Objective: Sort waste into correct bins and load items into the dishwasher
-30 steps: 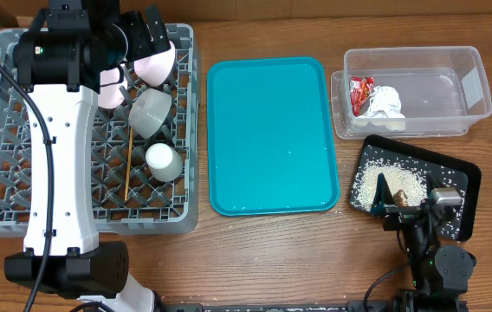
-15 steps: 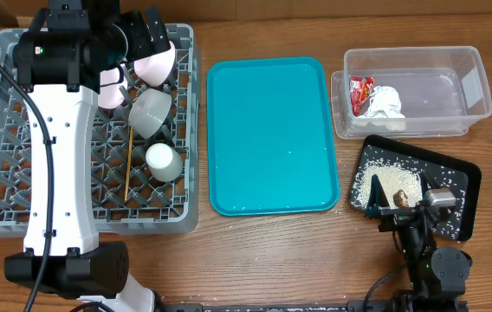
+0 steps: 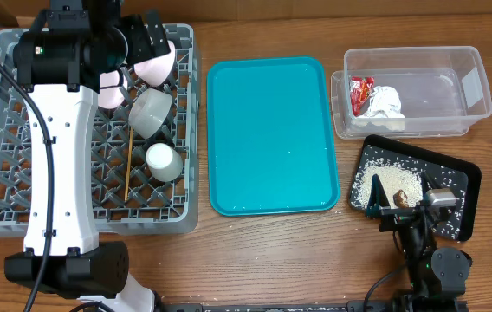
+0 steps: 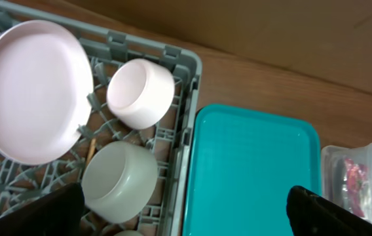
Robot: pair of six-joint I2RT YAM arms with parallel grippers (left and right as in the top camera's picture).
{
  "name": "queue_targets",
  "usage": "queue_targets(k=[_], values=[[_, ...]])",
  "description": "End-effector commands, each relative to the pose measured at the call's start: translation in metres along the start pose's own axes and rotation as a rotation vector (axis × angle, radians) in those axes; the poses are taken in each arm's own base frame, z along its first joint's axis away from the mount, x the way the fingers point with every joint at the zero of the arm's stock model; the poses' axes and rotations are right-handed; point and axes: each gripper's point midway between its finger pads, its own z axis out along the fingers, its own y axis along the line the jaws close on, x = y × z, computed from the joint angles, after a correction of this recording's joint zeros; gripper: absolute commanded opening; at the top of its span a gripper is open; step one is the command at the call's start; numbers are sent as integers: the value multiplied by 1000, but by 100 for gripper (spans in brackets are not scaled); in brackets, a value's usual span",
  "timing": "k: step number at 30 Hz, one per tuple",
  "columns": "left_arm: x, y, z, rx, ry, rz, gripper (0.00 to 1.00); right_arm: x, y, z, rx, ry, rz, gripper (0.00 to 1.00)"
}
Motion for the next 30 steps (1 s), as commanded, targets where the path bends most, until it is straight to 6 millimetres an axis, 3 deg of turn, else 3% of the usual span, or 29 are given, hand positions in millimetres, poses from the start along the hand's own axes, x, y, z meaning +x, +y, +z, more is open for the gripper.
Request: queue_targets(k=[1, 4, 8, 15, 20, 26, 30], values=[[5, 12, 2, -66, 18, 13, 100, 2, 0, 0, 3, -5, -4, 100], [9, 24, -9, -133, 20, 26, 100, 2, 0, 0, 3, -5, -4, 100], [13, 23, -25, -121, -4, 26, 100, 2, 0, 0, 3, -5, -4, 100], [26, 32, -43, -80, -186, 64, 100, 2, 0, 0, 3, -5, -4, 100], [63, 58, -54, -75, -343, 83, 100, 2, 0, 0, 3, -5, -4, 100], [126, 74, -64, -109, -475, 371, 100, 2, 0, 0, 3, -5, -4, 100], [162, 89, -62, -119, -572, 382, 100, 2, 0, 0, 3, -5, -4, 100]])
